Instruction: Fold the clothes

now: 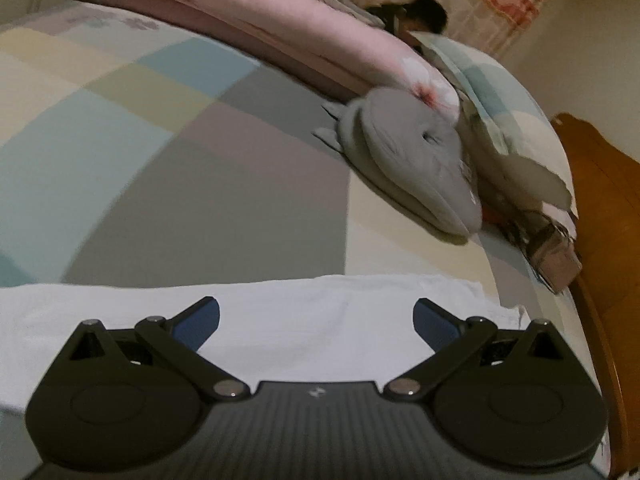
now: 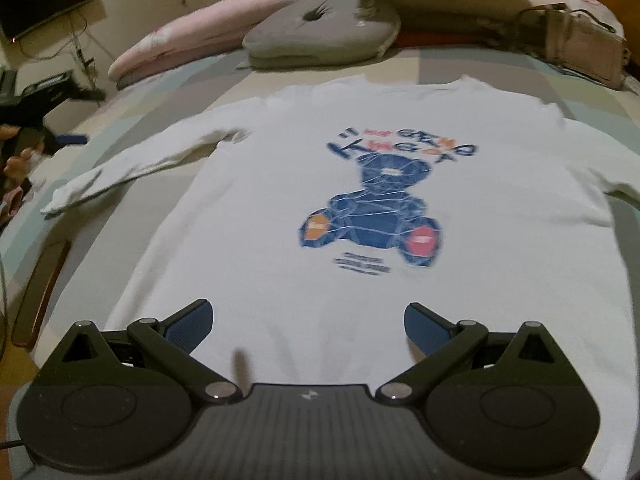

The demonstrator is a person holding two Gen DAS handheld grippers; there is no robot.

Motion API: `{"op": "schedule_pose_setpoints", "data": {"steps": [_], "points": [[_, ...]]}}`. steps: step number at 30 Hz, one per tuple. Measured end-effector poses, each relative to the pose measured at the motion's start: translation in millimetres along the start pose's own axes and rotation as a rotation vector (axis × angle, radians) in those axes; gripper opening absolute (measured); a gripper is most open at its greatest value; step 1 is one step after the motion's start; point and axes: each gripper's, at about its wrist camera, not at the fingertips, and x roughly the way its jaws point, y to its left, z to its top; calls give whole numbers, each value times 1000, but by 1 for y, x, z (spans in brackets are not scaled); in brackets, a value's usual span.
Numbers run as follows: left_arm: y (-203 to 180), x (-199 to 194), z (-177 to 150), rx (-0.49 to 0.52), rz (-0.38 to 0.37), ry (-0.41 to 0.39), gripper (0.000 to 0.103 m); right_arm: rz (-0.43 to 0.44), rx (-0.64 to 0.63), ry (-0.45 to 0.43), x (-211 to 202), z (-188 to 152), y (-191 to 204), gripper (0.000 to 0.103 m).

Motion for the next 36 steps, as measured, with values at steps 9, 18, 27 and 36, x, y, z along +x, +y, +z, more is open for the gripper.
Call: {"op": "schedule_pose_setpoints", "data": {"steps": [9,18,27,36], "points": [[23,61,-10,-49,-75,68,102,-57,-28,52,19,1,11,103],[46,31,12,-103,53,-37,99,-75,-33,60,19,0,13,103],[25,42,-19,12,-10,129,100,-74,-52,65,18,-2,19,103],[96,-26,-27,-98,161,45,100,-91,-47,64,24,-3,20,103]]}}
